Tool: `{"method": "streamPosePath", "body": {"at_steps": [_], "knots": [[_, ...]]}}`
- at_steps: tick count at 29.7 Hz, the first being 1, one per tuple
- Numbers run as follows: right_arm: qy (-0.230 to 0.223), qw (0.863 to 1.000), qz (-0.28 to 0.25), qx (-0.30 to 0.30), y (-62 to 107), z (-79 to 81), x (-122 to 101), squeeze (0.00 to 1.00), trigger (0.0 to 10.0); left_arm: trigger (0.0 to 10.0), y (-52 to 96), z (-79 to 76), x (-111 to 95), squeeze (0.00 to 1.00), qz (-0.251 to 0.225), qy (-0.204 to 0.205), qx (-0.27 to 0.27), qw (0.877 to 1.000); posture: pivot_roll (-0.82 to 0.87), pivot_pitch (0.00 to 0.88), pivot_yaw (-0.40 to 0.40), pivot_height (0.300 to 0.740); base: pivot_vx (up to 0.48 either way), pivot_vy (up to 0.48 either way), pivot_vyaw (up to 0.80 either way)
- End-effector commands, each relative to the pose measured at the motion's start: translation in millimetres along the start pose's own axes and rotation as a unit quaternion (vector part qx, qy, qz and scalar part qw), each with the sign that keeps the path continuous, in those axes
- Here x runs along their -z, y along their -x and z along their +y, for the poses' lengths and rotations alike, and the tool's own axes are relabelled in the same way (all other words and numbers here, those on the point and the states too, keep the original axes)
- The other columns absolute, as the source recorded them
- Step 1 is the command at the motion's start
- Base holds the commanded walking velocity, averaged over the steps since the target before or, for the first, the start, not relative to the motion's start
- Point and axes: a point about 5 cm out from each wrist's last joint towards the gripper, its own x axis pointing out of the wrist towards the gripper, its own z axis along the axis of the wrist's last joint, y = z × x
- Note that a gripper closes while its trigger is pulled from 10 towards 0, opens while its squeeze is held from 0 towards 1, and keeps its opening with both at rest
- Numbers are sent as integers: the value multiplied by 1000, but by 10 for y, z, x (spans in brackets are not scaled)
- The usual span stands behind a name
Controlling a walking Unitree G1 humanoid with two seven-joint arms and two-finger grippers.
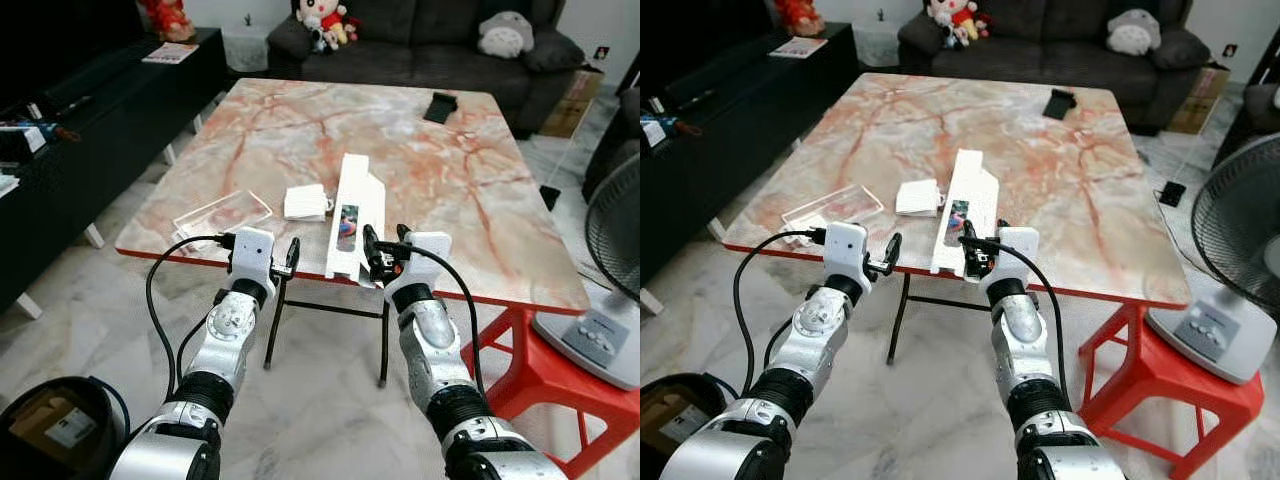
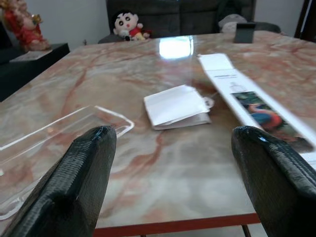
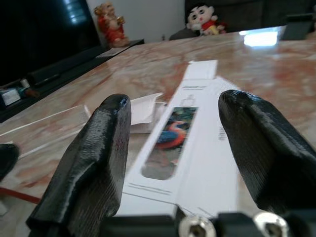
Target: Picking trash to rubbish bin
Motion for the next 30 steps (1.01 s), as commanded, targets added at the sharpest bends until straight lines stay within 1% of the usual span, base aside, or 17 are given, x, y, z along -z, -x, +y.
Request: {"method": "streamPosePath", "body": {"at_steps": [1, 8, 17, 18, 20, 23, 30], "knots": [[-4, 1000, 4, -3, -26, 6, -11, 0, 10000, 10000, -18, -22, -11, 0, -2, 1, 2, 1000, 4, 0, -14, 740, 292, 0, 0], [-3, 1000, 4, -7, -22, 15, -7, 0, 10000, 10000, -13, -24, -3, 0, -1, 2, 3, 1000, 5, 0, -15, 740, 296, 0, -788], [-3, 1000, 9, -18, -31, 72, 5, 0, 10000, 10000, -8, -24, 3, 0, -1, 4, 5, 1000, 10, 0, -19, 740, 299, 0, 0], [-6, 1000, 10, -21, -33, 82, 8, 0, 10000, 10000, -5, -22, 7, 0, 0, 4, 5, 1000, 7, 0, -20, 740, 296, 0, -781], [-7, 1000, 9, -21, -34, 83, 5, 0, 10000, 10000, -3, -22, 9, 0, 0, 4, 5, 1000, 7, 0, -20, 740, 296, 0, -781], [2, 1000, 4, -23, -26, 82, -2, 0, 10000, 10000, -3, -22, 5, 0, -1, 4, 4, 1000, 8, 0, -21, 740, 298, 0, 0], [-1, 1000, 5, -23, -25, 79, 2, 0, 10000, 10000, -9, -22, -26, 0, -9, 2, 3, 1000, 11, 0, -21, 740, 296, 0, 0]]}}
